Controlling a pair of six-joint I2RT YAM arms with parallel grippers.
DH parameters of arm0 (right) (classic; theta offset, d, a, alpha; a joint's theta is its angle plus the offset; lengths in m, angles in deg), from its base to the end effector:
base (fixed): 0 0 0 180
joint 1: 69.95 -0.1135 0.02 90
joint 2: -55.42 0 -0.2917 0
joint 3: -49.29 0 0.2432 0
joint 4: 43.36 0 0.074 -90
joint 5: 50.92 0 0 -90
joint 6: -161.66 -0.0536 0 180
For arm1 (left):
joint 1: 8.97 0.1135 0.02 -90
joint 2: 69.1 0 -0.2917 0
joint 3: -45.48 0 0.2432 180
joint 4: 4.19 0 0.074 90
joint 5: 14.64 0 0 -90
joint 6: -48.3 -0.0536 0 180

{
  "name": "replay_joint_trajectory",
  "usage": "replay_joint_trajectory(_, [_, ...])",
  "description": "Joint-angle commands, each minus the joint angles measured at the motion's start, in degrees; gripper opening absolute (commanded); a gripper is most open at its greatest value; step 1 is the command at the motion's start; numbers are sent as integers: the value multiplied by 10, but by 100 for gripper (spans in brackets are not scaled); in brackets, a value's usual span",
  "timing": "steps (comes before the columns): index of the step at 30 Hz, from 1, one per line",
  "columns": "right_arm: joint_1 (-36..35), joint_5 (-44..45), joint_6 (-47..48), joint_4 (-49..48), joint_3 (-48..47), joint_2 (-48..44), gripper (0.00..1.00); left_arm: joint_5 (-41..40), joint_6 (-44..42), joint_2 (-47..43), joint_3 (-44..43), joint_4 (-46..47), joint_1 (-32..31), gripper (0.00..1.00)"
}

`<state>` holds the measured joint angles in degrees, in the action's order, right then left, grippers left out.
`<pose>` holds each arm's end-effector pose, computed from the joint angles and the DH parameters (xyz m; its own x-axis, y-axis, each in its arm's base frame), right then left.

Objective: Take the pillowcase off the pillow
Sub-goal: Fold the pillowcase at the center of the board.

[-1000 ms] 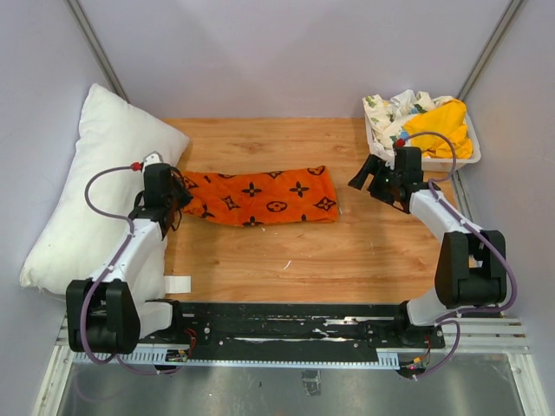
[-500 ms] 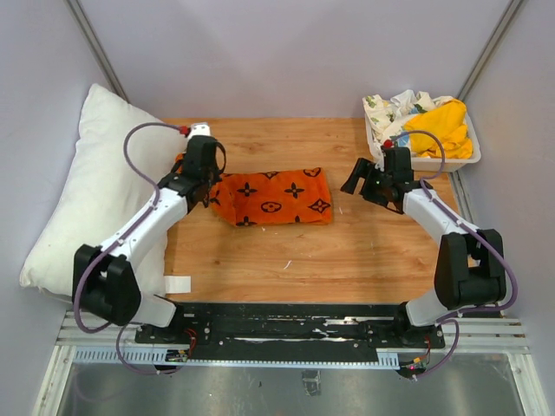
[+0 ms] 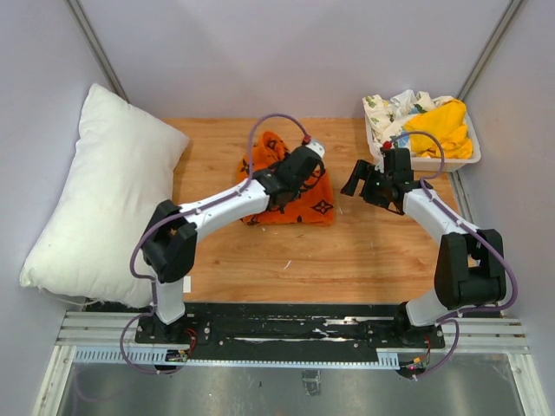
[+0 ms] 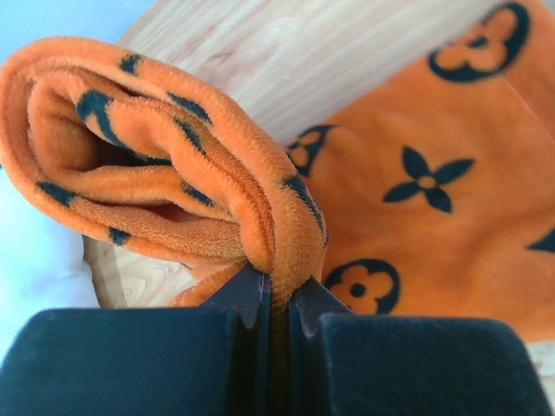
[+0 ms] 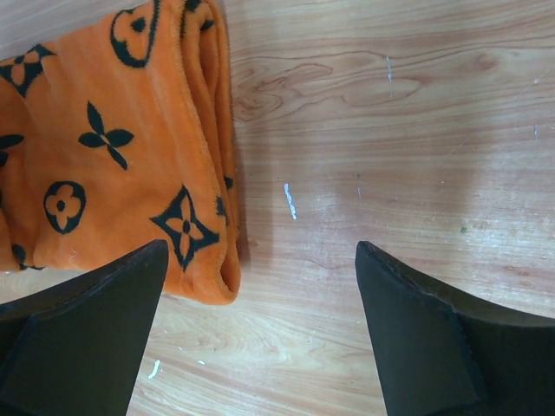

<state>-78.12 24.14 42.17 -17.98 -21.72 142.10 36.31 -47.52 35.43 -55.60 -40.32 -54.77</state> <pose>0.3268 0.0609 0.2564 -0.7282 0.3760 -0.5731 0.0330 0.8544 0.5186 0.3205 -0.2812 0.3076 -0.4198 0.5446 -0.7261 0.2622 0.8386 0.4775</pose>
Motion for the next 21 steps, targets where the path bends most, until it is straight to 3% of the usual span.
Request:
replay_joint_trajectory(1, [-5, 1, 8, 9, 3, -6, 91, 7, -81, 52, -35, -15, -36, 0])
replay_joint_trajectory(13, [-3, -19, -7, -32, 23, 35, 89, 11, -98, 68, -67, -22, -75, 0])
replay_joint_trajectory(18, [-15, -85, -30, -129, 42, 89, 76, 26, -109, 73, -77, -21, -91, 0])
replay_joint_trajectory(21, [-29, -112, -49, -184, 53, 118, 59, 24, -110, 80, -77, -23, -96, 0])
